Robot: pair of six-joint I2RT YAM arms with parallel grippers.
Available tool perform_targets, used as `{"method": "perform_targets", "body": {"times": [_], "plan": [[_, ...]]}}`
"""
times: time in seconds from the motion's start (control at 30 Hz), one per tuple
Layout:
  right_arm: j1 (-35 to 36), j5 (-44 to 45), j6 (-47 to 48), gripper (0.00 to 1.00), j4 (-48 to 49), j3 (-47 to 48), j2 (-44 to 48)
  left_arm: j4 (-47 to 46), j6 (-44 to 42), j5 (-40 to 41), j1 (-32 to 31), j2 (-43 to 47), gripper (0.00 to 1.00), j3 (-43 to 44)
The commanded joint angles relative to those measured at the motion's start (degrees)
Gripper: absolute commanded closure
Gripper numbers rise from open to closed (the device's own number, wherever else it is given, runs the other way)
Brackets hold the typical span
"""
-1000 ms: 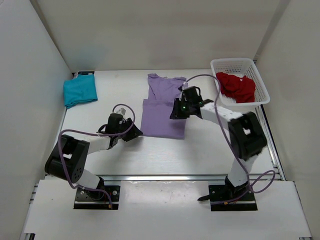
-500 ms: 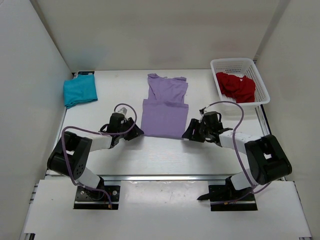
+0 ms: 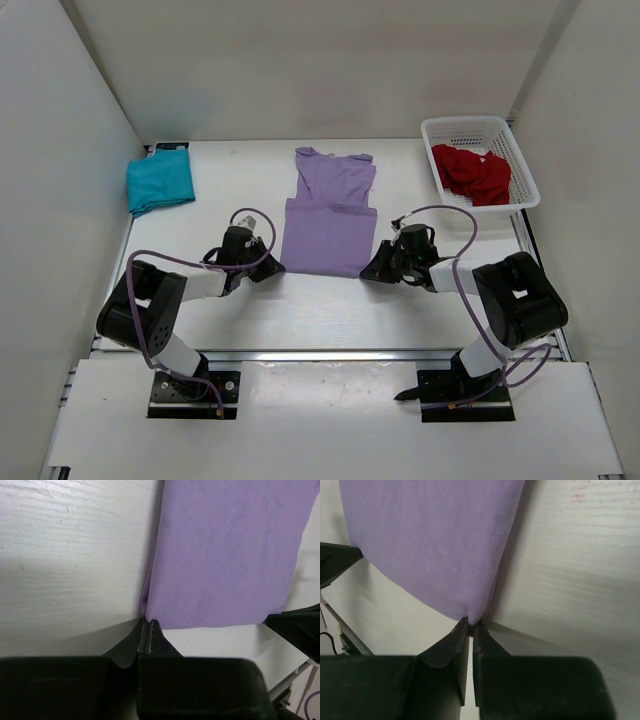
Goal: Fold and stack the t-shirts
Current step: Grab one side of the 2/3 rectangular tshirt with both arms
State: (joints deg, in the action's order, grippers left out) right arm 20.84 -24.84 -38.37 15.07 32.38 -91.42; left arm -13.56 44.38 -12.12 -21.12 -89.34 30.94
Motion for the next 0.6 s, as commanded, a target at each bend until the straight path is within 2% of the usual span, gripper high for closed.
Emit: {"method": "perform_targets", "body": {"times": [0.0, 0.13, 0.2, 0.3, 0.4, 0.47, 0.53, 0.57], "plan": [[1.3, 3.0, 1.1, 1.00, -1.1, 0.7, 3.8, 3.5, -0.9, 2.0, -1.2, 4.1, 1.00, 0.6], [5.5, 6.4, 1.3, 1.00, -6.9, -4.5, 11.7, 11.3, -3.0, 3.6, -4.0, 13.8, 1.00, -2.6], [8.9, 10.1, 0.3, 1.00, -10.3, -9.5, 18.9, 16.0, -4.6, 4.3, -5.2, 19.4, 1.00, -6.1], [15.7, 14.4, -4.1, 1.00, -17.6, -13.4, 28.5, 23.9, -5.4, 5.0, -6.6, 31.5, 1.00, -11.9], [22.2, 19.0, -6.7, 1.00, -24.5, -12.2, 36.0, 33.8, -3.7, 6.2, -9.2, 45.6, 1.00, -14.5], [21.4, 19.0, -5.8, 1.00, -26.9, -9.6, 38.8, 38.5, -2.8, 6.5, -9.2, 52.9, 1.00, -12.7], [18.1, 17.5, -2.7, 1.00, -27.8, -6.2, 38.6, 38.4, -3.3, 5.2, -6.6, 52.7, 1.00, -7.0], [15.6, 16.3, -0.8, 1.00, -28.2, -3.8, 37.1, 37.1, -4.9, 4.5, -5.0, 49.5, 1.00, -3.6]]}}
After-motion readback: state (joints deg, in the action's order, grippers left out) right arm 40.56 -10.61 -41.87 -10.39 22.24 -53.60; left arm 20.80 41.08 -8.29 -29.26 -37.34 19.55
